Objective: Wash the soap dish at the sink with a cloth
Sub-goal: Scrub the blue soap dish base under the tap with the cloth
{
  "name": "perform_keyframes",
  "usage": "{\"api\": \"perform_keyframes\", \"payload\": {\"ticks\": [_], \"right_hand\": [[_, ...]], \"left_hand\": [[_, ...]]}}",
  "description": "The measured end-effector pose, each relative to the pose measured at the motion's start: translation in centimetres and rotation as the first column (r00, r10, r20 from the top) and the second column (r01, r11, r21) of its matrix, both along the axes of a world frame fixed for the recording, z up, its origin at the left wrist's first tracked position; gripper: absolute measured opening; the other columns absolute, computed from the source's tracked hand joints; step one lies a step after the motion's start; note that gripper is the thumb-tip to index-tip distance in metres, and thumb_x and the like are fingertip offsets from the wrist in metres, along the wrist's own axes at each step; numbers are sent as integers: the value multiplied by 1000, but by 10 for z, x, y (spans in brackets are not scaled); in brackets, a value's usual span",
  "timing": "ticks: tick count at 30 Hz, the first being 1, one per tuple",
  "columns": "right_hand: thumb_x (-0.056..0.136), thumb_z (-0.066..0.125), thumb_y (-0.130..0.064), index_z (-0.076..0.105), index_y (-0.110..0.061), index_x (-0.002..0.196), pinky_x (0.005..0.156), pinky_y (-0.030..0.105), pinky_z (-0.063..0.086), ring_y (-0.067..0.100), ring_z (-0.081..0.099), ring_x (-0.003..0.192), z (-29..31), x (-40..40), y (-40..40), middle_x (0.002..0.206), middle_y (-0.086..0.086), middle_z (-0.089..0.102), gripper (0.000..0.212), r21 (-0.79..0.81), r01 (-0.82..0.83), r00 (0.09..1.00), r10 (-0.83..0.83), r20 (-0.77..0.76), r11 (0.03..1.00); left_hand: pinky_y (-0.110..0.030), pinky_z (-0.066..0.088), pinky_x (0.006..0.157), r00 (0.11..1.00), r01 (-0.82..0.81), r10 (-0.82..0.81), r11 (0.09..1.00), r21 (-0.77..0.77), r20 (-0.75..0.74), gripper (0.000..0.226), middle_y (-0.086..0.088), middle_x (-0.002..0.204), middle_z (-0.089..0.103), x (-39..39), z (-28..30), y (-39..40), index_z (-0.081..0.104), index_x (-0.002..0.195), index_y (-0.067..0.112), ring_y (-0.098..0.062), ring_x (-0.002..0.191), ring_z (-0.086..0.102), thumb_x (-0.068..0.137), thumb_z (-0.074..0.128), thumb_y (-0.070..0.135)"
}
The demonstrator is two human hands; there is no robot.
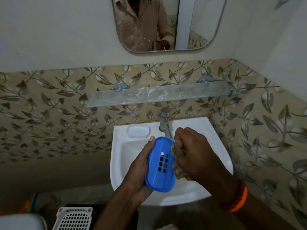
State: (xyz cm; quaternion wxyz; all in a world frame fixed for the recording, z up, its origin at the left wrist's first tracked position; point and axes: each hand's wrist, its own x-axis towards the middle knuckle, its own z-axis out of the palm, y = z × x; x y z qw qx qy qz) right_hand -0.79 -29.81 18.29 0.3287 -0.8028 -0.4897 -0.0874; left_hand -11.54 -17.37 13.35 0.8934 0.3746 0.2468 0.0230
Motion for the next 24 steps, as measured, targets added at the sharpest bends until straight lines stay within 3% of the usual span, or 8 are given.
{"api": "perform_keyframes", "payload": {"ticks": [4,6,10,14,19,24], "right_hand": [[94,50,-12,34,-25,83,57,9,25,-1,33,62,-4,-6,7,79,-7,37,23,33,5,1000,-6,21,999],[93,53,-9,41,-20,82,58,7,27,-2,34,62,-2,-10,12,81,-7,38,20,61,19,999,-21,30,998],[91,62,-3,54,-11,87,67,8,37,4,43,69,0,-22,20,83,-3,46,11,102,-17,999,14,36,995],[90,61,-2,55,-7,85,64,17,43,9,47,68,-1,-13,12,83,2,49,10,66,-12,998,7,69,998],[91,60,-7,45,-18,82,58,7,26,-1,36,59,-12,-9,4,79,-7,39,20,3,110,994,-110,23,994],[88,65,-7,38,-22,74,55,9,33,2,43,58,-8,-6,9,68,-13,38,34,143,155,984,-139,-115,978]], "left_hand": [[-42,57,83,999,-35,36,997,62,-12,56,-15,108,75,0,6,3,77,115,16,-27,90,72,86,65,62],[-39,60,78,999,-36,37,996,77,-13,51,-13,103,76,0,5,1,78,111,17,-25,86,73,87,65,61],[-34,63,65,998,-30,28,999,39,50,35,-5,82,79,-2,1,-9,84,82,27,-18,71,76,87,61,54],[-36,60,63,999,-26,25,999,22,45,47,-13,88,77,0,3,-11,82,95,18,-24,72,75,88,61,59],[-39,61,71,998,-64,63,995,76,20,55,-15,104,78,2,5,-2,79,110,17,-27,84,76,87,61,64],[-43,61,79,999,-48,47,996,75,7,57,-16,107,76,4,3,-5,77,114,17,-28,87,75,85,61,64]]}}
